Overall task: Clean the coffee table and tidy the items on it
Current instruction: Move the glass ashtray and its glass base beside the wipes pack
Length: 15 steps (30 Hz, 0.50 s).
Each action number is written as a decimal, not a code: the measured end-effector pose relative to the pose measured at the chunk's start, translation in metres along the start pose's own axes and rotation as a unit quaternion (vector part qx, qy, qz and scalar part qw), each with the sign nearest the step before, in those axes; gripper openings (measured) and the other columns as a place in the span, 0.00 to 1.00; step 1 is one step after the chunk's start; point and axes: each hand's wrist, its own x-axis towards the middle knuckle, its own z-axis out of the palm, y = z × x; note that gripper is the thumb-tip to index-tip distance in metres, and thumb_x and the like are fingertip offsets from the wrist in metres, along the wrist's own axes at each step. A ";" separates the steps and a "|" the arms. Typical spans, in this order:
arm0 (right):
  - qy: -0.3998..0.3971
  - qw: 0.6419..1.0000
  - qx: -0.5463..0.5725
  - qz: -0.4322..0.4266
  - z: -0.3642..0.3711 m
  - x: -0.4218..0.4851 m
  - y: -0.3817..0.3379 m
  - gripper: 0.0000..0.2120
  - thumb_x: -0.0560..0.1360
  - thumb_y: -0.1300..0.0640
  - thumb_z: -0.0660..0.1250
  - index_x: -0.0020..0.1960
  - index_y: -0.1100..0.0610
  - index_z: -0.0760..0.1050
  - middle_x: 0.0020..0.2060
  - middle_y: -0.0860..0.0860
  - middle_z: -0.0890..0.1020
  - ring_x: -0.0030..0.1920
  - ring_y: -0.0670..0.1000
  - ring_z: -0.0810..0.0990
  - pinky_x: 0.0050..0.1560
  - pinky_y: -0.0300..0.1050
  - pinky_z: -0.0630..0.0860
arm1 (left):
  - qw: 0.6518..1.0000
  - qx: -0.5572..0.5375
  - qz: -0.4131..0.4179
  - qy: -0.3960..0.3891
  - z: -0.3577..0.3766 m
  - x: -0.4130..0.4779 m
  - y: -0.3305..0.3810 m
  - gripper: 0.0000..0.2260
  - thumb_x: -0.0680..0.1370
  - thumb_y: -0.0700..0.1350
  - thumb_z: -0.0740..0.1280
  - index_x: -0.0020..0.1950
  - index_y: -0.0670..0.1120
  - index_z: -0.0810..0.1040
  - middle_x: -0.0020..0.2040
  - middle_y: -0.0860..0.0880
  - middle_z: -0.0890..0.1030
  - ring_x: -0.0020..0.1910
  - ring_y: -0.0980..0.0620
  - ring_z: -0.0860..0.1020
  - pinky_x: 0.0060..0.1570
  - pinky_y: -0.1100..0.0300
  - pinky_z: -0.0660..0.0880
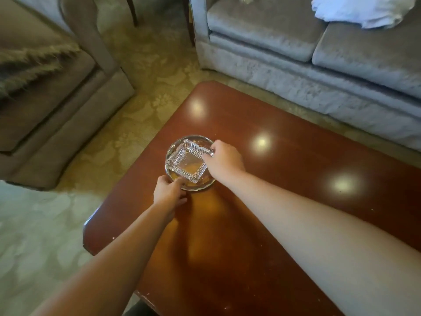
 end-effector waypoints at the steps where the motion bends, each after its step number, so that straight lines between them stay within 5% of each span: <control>1: 0.000 1.000 -0.004 0.026 0.007 0.009 -0.009 0.18 0.83 0.48 0.67 0.67 0.58 0.76 0.61 0.57 0.83 0.62 0.62 0.82 0.50 0.47 0.74 | 1.000 -0.011 -0.005 0.003 0.002 0.004 0.001 0.18 0.81 0.48 0.69 0.70 0.48 0.71 0.55 0.44 0.83 0.52 0.44 0.85 0.45 0.50 0.86; 5: 0.009 0.991 0.022 0.132 0.035 0.026 -0.021 0.25 0.79 0.52 0.73 0.71 0.59 0.70 0.65 0.58 0.82 0.63 0.63 0.83 0.56 0.52 0.83 | 0.998 -0.054 -0.021 0.002 0.001 0.015 0.002 0.15 0.81 0.47 0.72 0.64 0.48 0.71 0.55 0.42 0.84 0.50 0.44 0.87 0.45 0.50 0.87; 9: 0.022 0.988 0.032 0.148 0.042 0.032 -0.017 0.21 0.79 0.67 0.67 0.70 0.57 0.68 0.62 0.59 0.82 0.61 0.65 0.82 0.54 0.60 0.86 | 0.997 -0.071 -0.006 -0.016 -0.008 0.015 0.000 0.17 0.80 0.46 0.75 0.64 0.47 0.72 0.54 0.43 0.84 0.45 0.46 0.88 0.37 0.54 0.86; 15: 0.017 0.988 0.059 0.142 0.019 0.015 -0.010 0.20 0.78 0.63 0.67 0.68 0.53 0.70 0.63 0.60 0.80 0.64 0.66 0.80 0.59 0.54 0.80 | 0.996 -0.079 -0.001 -0.032 -0.002 0.019 -0.007 0.18 0.82 0.42 0.71 0.69 0.39 0.72 0.60 0.37 0.84 0.46 0.44 0.86 0.40 0.52 0.85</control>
